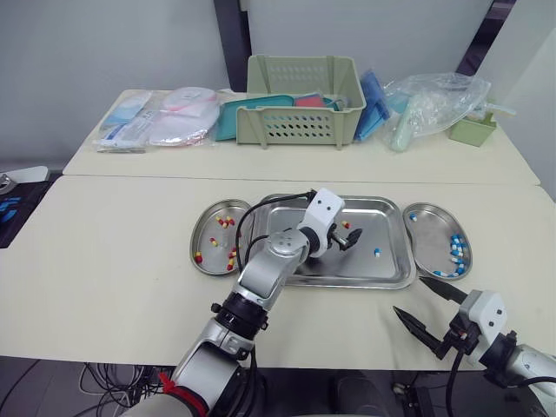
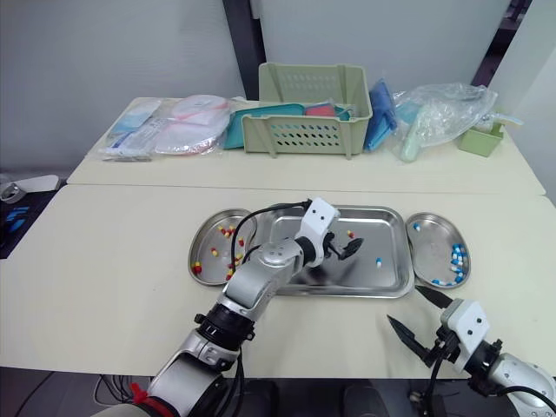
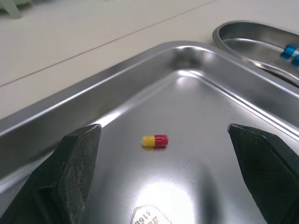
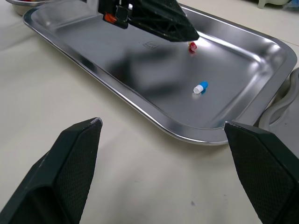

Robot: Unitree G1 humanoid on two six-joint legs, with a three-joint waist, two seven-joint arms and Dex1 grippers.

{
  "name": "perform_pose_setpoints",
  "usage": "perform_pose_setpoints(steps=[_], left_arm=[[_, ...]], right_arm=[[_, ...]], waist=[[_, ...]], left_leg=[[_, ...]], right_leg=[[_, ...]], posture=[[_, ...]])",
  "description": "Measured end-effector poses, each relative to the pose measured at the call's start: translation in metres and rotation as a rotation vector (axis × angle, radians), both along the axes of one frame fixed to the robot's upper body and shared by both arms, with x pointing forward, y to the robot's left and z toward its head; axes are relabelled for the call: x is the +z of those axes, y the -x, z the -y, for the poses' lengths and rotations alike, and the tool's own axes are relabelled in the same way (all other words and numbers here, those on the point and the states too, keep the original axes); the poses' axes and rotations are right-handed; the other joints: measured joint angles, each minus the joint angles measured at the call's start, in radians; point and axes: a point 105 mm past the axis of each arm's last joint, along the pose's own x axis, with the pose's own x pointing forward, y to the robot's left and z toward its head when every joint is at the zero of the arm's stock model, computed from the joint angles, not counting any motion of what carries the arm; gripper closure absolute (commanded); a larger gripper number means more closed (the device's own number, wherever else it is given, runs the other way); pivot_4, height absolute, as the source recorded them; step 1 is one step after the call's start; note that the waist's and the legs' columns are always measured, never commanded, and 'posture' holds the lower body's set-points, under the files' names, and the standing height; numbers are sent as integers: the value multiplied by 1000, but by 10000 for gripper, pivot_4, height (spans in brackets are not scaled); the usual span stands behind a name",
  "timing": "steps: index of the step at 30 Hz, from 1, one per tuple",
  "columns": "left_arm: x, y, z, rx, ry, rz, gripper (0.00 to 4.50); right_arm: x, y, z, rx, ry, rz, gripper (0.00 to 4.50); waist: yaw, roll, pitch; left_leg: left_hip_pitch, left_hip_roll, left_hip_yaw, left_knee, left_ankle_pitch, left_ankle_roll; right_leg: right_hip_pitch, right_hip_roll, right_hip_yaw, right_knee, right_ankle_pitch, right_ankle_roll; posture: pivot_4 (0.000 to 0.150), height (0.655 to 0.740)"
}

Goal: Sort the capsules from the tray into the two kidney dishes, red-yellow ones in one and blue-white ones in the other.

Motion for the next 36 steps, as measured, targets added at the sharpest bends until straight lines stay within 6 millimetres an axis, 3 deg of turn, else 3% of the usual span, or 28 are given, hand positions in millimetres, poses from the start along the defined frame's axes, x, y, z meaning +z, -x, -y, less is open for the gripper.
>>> perform_pose_setpoints(steps=[9,12,22,23,31,36], left_arm=[[-11,-8,17,2,-34,-29,0],[-13,-11,18,5,-36,-31,5800],[-15,-17,20,-6,-33,-23,38982],[-15,-17,20,-7,-31,-23,40557],[-14,-13,20,-36,-23,-28,40583],[0,-4,-3,-72,-29,27,40583]], right_arm=[[2,1,-6,-3,-6,-2,1263],[2,2,-9,-2,-9,-9,0],[8,3,-14,-19,-8,-14,0],[9,3,-14,-19,-8,-15,0],[9,3,-16,-24,-8,-23,0],[10,3,-19,-5,-2,-19,0]], waist=[[1,0,0],[1,0,0],[2,0,0],[2,0,0],[0,0,0],[-4,1,0]], left_leg=[[0,0,0,0,0,0],[0,0,0,0,0,0],[0,0,0,0,0,0],[0,0,0,0,0,0],[0,0,0,0,0,0],[0,0,0,0,0,-1]], right_leg=[[0,0,0,0,0,0],[0,0,0,0,0,0],[0,0,0,0,0,0],[0,0,0,0,0,0],[0,0,0,0,0,0],[0,0,0,1,0,0]], posture=[[1500,7400],[1500,7400],[1500,7400],[1500,7400],[1500,7400],[1500,7400]])
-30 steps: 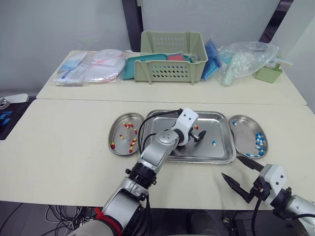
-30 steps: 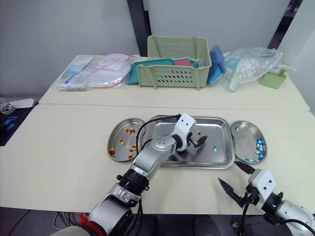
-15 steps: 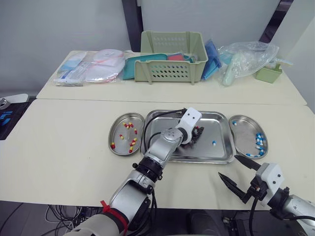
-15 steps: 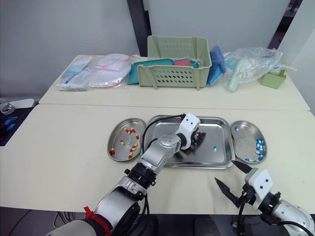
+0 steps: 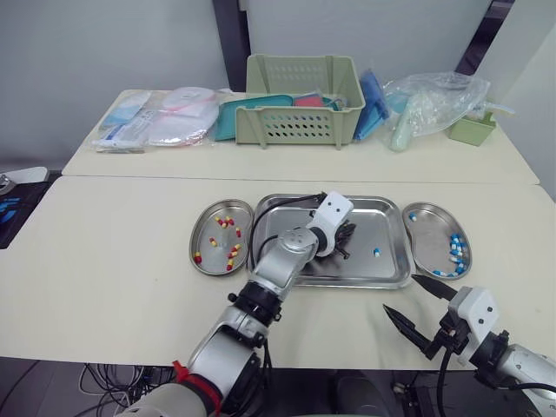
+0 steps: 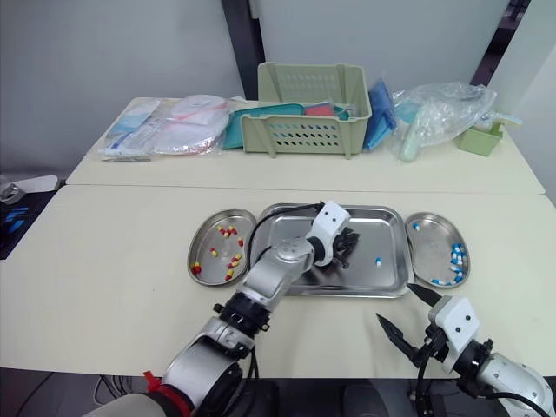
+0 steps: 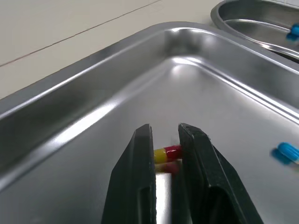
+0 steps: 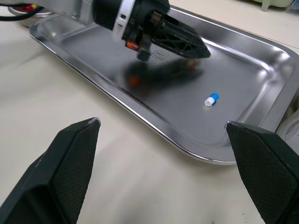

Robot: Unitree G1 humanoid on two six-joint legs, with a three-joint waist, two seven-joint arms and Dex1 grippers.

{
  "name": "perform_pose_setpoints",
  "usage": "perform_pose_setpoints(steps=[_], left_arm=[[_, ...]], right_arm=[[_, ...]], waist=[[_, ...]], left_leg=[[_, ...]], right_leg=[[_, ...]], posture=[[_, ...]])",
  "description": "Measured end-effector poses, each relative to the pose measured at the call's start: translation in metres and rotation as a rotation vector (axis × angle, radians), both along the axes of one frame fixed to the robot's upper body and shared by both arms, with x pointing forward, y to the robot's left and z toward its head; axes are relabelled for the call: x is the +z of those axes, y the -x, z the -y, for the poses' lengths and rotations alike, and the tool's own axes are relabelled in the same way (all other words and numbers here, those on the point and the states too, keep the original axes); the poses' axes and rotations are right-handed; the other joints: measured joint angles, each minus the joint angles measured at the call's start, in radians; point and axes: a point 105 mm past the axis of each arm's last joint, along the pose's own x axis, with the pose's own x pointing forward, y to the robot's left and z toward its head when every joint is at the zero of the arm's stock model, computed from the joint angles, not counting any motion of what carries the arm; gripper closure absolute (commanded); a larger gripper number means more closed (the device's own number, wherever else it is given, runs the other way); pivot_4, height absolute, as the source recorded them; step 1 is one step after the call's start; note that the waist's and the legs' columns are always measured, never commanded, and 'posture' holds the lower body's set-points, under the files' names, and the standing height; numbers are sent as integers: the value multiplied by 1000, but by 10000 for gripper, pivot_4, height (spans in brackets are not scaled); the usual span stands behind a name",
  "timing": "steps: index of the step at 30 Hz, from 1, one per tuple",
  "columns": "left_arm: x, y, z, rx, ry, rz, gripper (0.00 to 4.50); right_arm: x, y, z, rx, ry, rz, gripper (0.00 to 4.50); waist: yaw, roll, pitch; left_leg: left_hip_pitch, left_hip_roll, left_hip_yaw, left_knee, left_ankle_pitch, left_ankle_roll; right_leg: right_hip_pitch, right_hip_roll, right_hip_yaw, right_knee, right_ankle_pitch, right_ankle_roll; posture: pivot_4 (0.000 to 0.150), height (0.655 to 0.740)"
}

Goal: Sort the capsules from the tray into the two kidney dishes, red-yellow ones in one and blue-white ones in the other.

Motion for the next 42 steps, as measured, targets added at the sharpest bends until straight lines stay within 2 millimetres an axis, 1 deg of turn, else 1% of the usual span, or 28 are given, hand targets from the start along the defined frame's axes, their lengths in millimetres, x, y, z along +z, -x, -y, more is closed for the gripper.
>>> perform_pose_setpoints(steps=[1,2,3,5,7,11,13,14,15,17,21,24,31,33,34,40,41,42], left_arm=[[8,4,-10,-16,-8,21,40583],[10,5,-12,-21,-8,27,40584],[15,13,-28,-38,-26,42,40584],[19,26,-46,-67,-49,43,40584],[23,34,-69,-56,-62,26,40584],[43,41,-122,36,-74,36,40584],[49,42,-147,98,-103,40,40584],[50,44,-156,121,-110,42,40584],[48,46,-170,155,-126,34,40584],[44,51,-186,198,-141,14,40584],[40,58,-208,265,-140,-20,40584],[37,61,-222,321,-144,-39,40584],[31,66,-224,340,-129,-53,40584],[33,65,-224,354,-97,-49,33466],[34,65,-225,359,-88,-47,31487],[36,64,-226,359,-65,-49,11757],[36,65,-226,354,-61,-50,9352],[36,65,-225,349,-57,-52,5658]], right_arm=[[0,1,-2,17,9,-1,0],[0,1,-2,21,12,-2,0],[-1,1,-4,47,34,-5,0],[0,1,-7,74,47,-1,0],[1,2,-10,114,58,-3,0],[2,5,-23,229,69,-14,0],[5,6,-32,295,60,-13,0],[6,5,-37,321,54,-7,0],[10,3,-45,366,46,11,0],[18,-1,-57,431,34,41,0],[35,-10,-74,532,16,101,0],[39,-13,-81,580,14,112,0],[41,-18,-85,600,11,99,0],[38,-17,-87,600,6,85,0],[38,-17,-87,596,7,81,0],[32,-16,-84,559,18,66,0],[30,-16,-83,552,15,59,0],[29,-16,-83,548,14,57,0]], waist=[[2,1,0],[2,0,0],[1,1,0],[1,1,-1],[2,2,-1],[3,1,-1],[2,1,-1],[1,1,-1],[-1,1,-1],[0,1,0],[4,-1,0],[5,-1,0],[4,-1,0],[4,-1,1],[4,-1,1],[3,-1,0],[3,-1,0],[3,-1,0]], left_leg=[[0,0,0,0,0,0],[0,0,0,0,0,0],[0,0,0,0,0,0],[0,0,0,0,1,-2],[0,1,0,0,0,0],[0,1,-1,0,0,1],[0,1,-1,0,0,1],[0,1,-1,0,0,1],[1,1,-1,0,0,1],[0,1,-1,0,0,1],[0,1,-2,0,0,1],[0,1,-2,0,0,1],[0,1,-2,0,-1,1],[0,1,-2,0,0,1],[0,1,-2,0,-1,1],[0,1,-2,0,-1,1],[0,1,-2,0,-1,1],[0,1,-2,0,0,1]], right_leg=[[0,0,0,0,0,0],[0,0,0,0,0,0],[0,0,0,0,0,0],[0,0,0,0,0,0],[1,0,0,0,0,0],[1,0,-1,0,0,0],[1,0,-1,0,0,0],[1,0,-1,0,0,0],[1,0,-1,0,0,0],[1,0,-1,0,0,0],[1,0,-1,0,0,0],[1,0,-2,-1,0,0],[0,0,-2,0,0,0],[0,0,-1,0,0,0],[0,0,-2,0,0,0],[0,0,-1,0,0,0],[0,0,-2,0,0,0],[0,0,-1,0,0,0]], posture=[[1500,7400],[1500,7400],[1500,7400],[1500,7400],[1500,7400],[1500,7400],[1500,7400],[1500,7400],[1500,7400],[1500,7400],[1500,7400],[1500,7400],[1500,7400],[1500,7400],[1500,7400],[1500,7400],[1500,7400],[1500,7400]])
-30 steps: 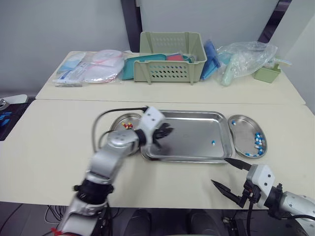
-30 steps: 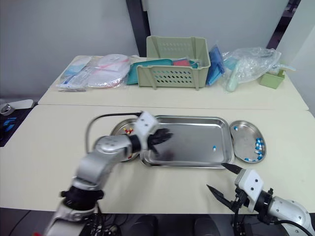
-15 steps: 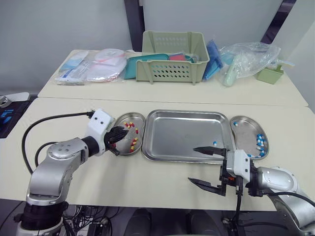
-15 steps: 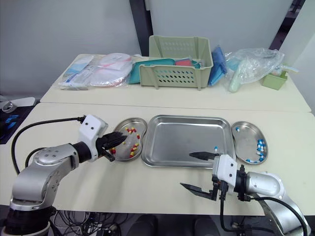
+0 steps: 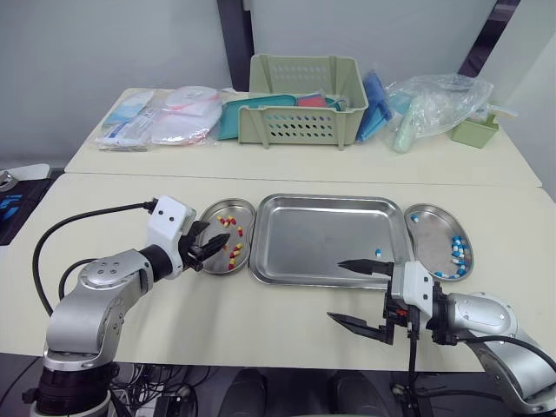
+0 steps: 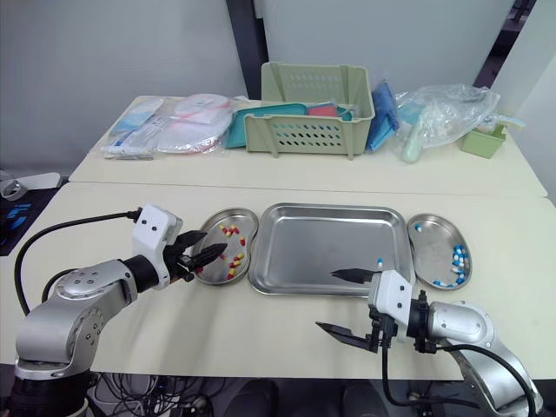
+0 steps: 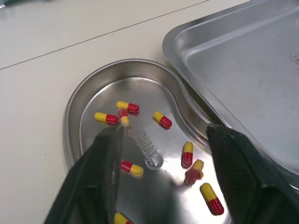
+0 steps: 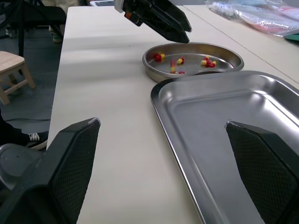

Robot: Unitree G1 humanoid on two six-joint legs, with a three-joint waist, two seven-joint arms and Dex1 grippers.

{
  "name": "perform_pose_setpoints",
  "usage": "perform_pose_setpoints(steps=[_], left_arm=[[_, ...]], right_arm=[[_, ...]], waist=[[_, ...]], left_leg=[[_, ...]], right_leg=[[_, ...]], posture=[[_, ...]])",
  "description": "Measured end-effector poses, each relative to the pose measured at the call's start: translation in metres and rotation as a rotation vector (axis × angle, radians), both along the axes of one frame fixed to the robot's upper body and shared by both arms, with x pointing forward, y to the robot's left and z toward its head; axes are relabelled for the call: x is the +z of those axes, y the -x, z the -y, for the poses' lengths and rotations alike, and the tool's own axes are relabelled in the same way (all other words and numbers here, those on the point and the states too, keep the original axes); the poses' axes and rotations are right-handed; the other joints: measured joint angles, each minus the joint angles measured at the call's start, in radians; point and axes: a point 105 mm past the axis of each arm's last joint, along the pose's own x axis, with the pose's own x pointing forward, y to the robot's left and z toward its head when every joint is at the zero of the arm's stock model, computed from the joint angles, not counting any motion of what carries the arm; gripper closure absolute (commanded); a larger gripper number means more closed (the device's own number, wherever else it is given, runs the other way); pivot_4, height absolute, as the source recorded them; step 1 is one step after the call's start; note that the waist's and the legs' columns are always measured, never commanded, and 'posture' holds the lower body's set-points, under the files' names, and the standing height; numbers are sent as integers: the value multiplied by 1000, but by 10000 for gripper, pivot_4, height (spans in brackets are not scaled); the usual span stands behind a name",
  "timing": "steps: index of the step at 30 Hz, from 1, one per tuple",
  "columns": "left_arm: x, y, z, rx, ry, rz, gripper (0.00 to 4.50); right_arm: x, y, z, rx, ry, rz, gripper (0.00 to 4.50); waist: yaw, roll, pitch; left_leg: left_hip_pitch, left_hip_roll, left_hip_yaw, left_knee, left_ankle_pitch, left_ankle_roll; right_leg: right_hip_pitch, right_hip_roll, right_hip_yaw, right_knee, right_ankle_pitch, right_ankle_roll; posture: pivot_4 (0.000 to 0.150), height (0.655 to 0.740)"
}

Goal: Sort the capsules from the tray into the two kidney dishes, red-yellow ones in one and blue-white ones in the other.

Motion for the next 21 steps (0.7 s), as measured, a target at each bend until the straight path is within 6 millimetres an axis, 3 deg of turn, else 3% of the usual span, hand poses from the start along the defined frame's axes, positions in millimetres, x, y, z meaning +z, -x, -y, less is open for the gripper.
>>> perform_pose_setpoints(steps=[2,10,15,18,20,21], left_arm=[[1,0,0,-5,4,0,830],[10,5,-6,-15,24,11,830],[23,11,-23,-7,25,96,830],[33,15,-38,0,31,171,830],[29,21,-62,51,25,184,830],[19,27,-80,85,15,149,830]], right_arm=[[0,0,0,-5,-3,1,0],[-1,-1,-3,-12,-3,15,0],[0,-5,5,-64,1,25,0],[3,-5,23,-151,-6,-2,0],[5,-5,49,-244,15,-18,0],[8,-5,71,-314,46,-19,0]], waist=[[0,0,0],[-2,0,0],[-1,0,0],[0,0,0],[1,0,0],[0,0,0]], left_leg=[[0,0,0,0,0,0],[0,0,0,0,0,0],[0,0,0,-1,0,0],[0,0,1,-1,0,0],[0,0,1,-1,0,0],[1,0,2,-1,0,0]], right_leg=[[0,0,0,0,0,0],[0,0,0,0,0,0],[0,0,0,0,0,0],[0,0,0,0,0,0],[0,0,1,-1,0,0],[0,0,1,-1,0,0]], posture=[[1500,7400],[1500,7400],[1500,7400],[1500,7400],[1500,7400],[1500,7400]])
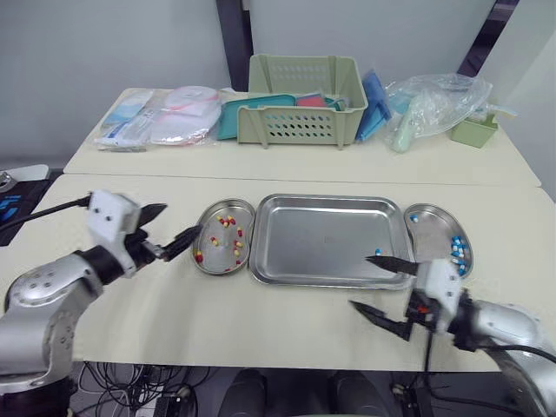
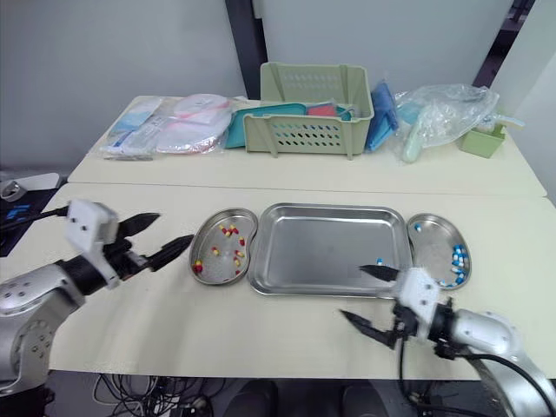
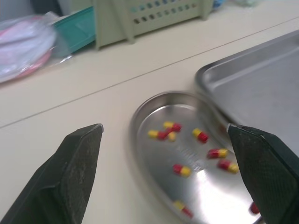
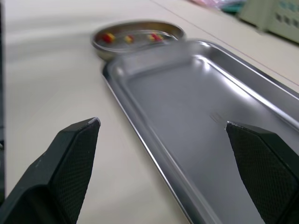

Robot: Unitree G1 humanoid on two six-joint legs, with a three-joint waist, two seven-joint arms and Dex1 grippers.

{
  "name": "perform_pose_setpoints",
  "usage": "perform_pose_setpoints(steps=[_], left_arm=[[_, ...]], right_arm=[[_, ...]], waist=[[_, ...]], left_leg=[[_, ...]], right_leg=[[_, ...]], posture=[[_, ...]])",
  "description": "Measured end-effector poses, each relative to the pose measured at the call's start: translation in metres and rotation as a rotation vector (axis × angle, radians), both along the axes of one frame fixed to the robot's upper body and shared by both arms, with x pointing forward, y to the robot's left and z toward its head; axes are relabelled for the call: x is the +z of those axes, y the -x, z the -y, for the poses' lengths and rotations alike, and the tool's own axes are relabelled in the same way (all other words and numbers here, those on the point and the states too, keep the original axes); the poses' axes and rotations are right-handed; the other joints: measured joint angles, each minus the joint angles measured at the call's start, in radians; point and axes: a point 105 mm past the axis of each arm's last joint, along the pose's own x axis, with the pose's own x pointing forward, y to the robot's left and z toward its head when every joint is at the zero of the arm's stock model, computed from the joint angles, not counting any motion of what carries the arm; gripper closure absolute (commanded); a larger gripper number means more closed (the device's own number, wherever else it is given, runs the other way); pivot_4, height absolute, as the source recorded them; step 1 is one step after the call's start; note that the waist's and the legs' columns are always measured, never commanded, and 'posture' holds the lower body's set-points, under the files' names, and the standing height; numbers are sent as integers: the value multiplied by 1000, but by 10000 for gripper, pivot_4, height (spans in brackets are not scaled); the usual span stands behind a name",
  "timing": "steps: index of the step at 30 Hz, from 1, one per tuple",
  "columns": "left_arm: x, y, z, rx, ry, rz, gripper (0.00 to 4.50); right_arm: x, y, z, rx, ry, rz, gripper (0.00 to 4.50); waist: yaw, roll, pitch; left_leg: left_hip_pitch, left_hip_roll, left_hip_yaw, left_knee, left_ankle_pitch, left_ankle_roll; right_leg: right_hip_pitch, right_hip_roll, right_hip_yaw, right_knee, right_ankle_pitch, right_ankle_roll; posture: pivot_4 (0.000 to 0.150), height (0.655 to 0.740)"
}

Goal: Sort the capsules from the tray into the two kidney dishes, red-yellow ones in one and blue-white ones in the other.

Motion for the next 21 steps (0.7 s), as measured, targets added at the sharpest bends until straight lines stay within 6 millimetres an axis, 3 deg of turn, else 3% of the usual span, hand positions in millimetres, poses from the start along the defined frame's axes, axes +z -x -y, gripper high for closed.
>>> perform_pose_setpoints(steps=[5,9,11,13,16,21], left_arm=[[-33,29,-36,46,21,-114,830],[-50,46,-55,71,-5,-159,830],[-67,66,-76,123,-36,-213,830],[-77,82,-89,153,-54,-245,830],[-80,91,-96,171,-66,-250,830],[-73,89,-87,113,-99,-213,830]], right_arm=[[-4,1,70,-205,85,-42,0],[-9,5,106,-289,117,-79,0],[-14,11,140,-375,163,-123,0],[-16,16,162,-433,183,-149,0],[-18,19,174,-462,183,-161,0],[-17,14,180,-455,211,-144,0]], waist=[[-1,0,0],[-2,0,0],[-3,-1,0],[-4,-1,0],[-3,-1,0],[-2,-1,0]], left_leg=[[1,0,1,-1,0,0],[1,0,2,-1,0,0],[1,0,2,-1,0,0],[1,1,2,-1,0,0],[2,1,2,-1,0,0],[1,1,2,-1,0,0]], right_leg=[[0,0,0,0,0,0],[0,0,1,0,0,0],[0,0,1,-1,0,0],[0,0,2,0,0,0],[1,0,1,0,0,0],[1,0,1,0,0,0]], posture=[[1500,7400],[1500,7400],[1500,7400],[1500,7400],[1500,7400],[1500,7400]])
